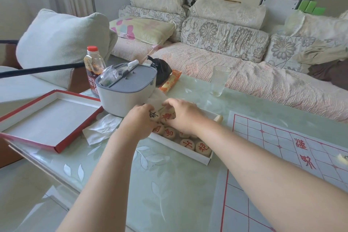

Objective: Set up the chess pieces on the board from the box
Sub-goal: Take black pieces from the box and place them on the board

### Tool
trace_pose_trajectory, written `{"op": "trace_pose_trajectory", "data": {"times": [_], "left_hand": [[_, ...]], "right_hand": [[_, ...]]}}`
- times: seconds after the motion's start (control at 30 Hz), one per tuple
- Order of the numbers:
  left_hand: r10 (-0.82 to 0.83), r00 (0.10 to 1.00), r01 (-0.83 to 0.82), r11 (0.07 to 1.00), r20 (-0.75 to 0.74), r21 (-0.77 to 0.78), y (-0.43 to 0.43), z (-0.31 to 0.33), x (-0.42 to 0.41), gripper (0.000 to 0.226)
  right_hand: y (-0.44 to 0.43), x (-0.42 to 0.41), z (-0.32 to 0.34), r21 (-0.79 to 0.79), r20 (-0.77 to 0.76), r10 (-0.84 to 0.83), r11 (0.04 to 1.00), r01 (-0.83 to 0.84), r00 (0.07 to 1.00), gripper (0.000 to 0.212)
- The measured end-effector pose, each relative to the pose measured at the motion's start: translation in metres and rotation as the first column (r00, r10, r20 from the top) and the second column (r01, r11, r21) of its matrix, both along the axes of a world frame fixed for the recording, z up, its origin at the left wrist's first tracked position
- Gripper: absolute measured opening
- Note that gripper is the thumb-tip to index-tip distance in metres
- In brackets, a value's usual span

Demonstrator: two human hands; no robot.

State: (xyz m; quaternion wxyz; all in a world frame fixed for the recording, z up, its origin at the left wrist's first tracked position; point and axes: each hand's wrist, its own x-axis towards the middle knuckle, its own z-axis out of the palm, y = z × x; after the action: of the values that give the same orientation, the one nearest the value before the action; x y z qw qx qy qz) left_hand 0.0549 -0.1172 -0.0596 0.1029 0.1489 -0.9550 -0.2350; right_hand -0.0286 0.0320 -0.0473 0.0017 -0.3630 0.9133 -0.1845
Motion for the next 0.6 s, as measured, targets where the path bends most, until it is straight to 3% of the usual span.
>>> {"op": "trace_pose_trajectory", "data": {"times": [0.1,0.3,0.47,0.6], "left_hand": [[0.040,0.999,-0.039,0.999,-0.009,0.009,-0.003,-0.001,-0.001,0.057],[0.063,0.998,-0.062,0.998,-0.026,0.024,-0.006,-0.001,0.000,0.056],[0.045,0.999,-0.045,0.999,-0.007,0.016,-0.002,0.002,-0.003,0.056],[0.037,0.999,-0.037,0.999,-0.003,0.004,0.001,0.001,-0.004,0.057]], "right_hand": [[-0.001,-0.002,-0.004,0.221,-0.093,0.036,0.975,-0.015,0.995,0.053],[0.009,-0.001,0.002,0.395,-0.153,0.105,0.918,-0.037,0.983,0.049],[0.020,0.001,0.011,0.476,-0.113,0.104,0.879,-0.037,0.988,0.038],[0.010,0.003,0.014,0.464,-0.106,0.099,0.885,-0.038,0.989,0.049]]}}
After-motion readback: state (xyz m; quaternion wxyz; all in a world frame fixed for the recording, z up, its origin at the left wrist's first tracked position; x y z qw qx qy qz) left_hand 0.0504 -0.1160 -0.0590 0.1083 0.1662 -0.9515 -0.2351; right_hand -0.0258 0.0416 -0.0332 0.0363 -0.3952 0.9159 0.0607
